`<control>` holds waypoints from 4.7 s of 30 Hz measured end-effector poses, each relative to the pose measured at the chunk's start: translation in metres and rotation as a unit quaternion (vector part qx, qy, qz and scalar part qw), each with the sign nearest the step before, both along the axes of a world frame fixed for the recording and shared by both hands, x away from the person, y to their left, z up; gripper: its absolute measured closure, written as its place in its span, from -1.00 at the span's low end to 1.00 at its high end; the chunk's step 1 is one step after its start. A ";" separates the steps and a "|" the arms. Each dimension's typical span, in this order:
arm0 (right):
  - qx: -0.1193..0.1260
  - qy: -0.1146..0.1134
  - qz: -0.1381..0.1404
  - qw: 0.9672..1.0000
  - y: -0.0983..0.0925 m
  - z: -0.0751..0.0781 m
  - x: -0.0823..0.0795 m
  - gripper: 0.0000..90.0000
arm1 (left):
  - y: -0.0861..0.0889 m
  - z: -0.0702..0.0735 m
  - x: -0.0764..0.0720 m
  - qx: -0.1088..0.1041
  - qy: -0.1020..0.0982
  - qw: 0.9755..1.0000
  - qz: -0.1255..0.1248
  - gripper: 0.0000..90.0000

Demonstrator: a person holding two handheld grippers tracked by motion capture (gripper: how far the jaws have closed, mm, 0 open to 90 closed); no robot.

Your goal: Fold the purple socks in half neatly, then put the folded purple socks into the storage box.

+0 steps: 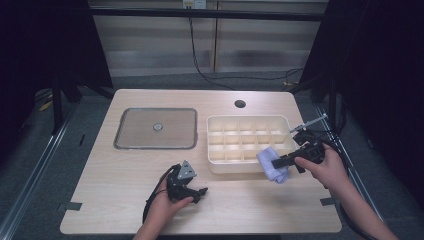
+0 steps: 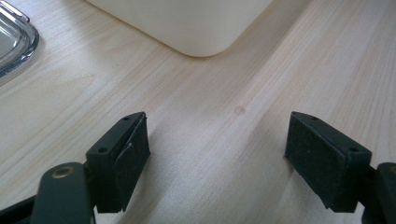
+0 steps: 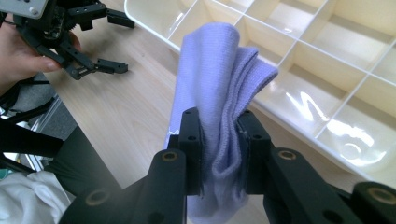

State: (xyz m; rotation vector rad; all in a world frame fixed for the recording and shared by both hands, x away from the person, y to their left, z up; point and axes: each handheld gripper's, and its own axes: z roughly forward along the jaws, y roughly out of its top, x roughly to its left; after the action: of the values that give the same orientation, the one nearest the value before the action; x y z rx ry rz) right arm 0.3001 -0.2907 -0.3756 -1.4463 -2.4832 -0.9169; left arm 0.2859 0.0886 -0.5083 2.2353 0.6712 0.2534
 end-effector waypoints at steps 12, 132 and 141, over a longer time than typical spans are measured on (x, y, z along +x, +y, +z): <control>-0.014 -0.001 -0.013 1.000 -0.012 0.008 0.014 0.66 | 0.000 0.000 -0.001 0.000 -0.002 1.000 0.003 -0.53; -0.181 0.024 -0.033 0.983 -0.028 -0.056 0.064 0.66 | 0.000 0.000 -0.001 0.000 -0.002 1.000 0.004 -0.53; -0.187 0.026 -0.033 0.981 -0.026 -0.057 0.065 0.65 | 0.000 0.000 -0.001 0.001 -0.001 1.000 0.004 -0.53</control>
State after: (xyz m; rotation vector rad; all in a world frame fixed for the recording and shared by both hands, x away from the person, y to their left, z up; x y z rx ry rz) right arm 0.3647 -0.3169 -0.4324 -1.6410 -2.6850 -0.4236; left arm 0.2848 0.0887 -0.5083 2.2333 0.6797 0.2607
